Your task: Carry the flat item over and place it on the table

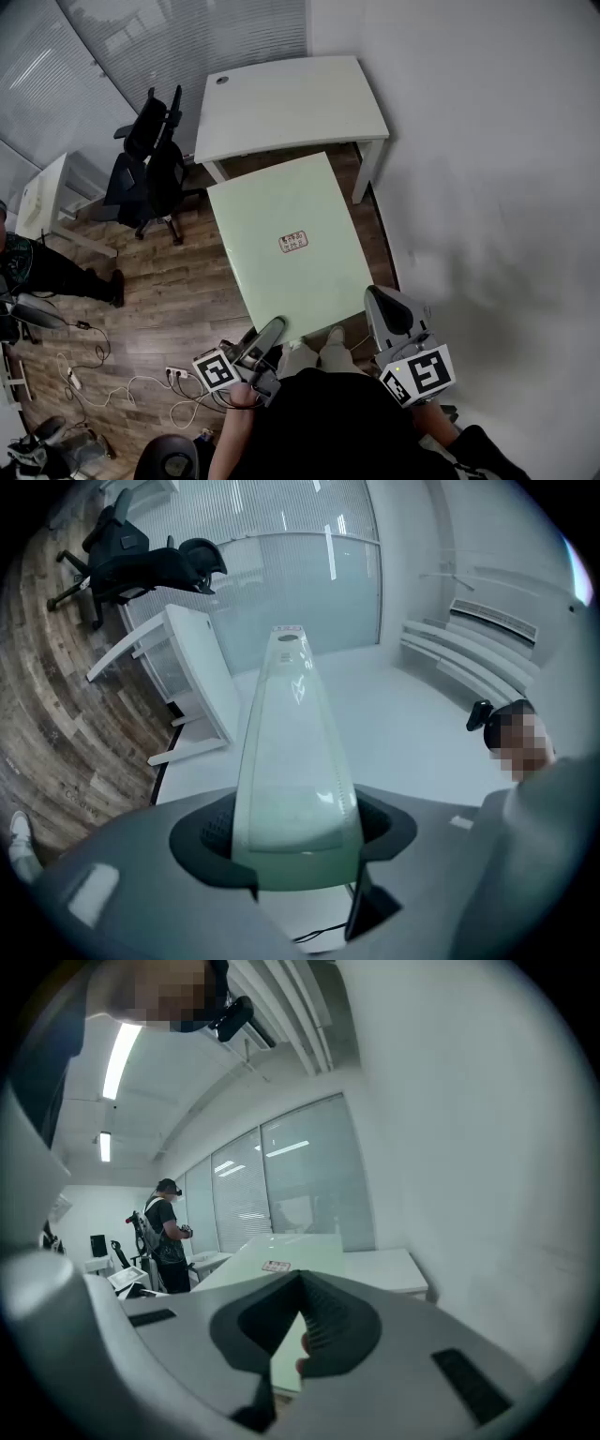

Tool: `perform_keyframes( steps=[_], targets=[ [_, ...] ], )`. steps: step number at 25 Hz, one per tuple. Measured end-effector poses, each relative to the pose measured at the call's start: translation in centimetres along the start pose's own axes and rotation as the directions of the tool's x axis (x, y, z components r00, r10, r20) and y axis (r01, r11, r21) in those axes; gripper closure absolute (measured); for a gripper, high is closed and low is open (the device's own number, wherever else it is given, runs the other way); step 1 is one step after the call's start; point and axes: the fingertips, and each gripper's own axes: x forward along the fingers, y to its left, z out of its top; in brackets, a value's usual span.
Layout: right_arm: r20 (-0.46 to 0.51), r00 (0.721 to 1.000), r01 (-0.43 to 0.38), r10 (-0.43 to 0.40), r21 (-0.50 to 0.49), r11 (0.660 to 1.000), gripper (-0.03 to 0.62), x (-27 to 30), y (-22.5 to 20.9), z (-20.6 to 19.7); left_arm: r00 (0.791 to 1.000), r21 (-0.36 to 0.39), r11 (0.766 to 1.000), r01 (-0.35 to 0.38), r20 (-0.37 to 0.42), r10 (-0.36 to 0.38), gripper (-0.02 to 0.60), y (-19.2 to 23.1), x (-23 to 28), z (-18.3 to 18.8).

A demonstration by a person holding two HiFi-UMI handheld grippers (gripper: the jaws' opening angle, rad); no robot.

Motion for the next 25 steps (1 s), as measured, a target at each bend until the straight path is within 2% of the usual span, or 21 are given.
perform_keyframes(
  steps=[9,18,25],
  targets=[
    [0.017,0.999,-0.034,0.034,-0.029,0.999,0.595,-0.1,4.2,1.0,0.999,-0.069,0.997,0.03,-0.024,-0.032,0.301,-0.2,-0.7,-0.3],
    [0.005,0.999,-0.054,0.054,-0.059,0.997,0.595,0.3,7.0,1.4,0.997,-0.078,0.997,0.014,-0.069,-0.02,0.301,0.4,0.1,-0.2],
    [0.039,0.998,-0.047,0.05,-0.06,0.997,0.595,0.9,8.4,1.7,0.997,-0.111,0.993,0.045,-0.052,-0.051,0.301,0.4,-0.9,0.7]
  ],
)
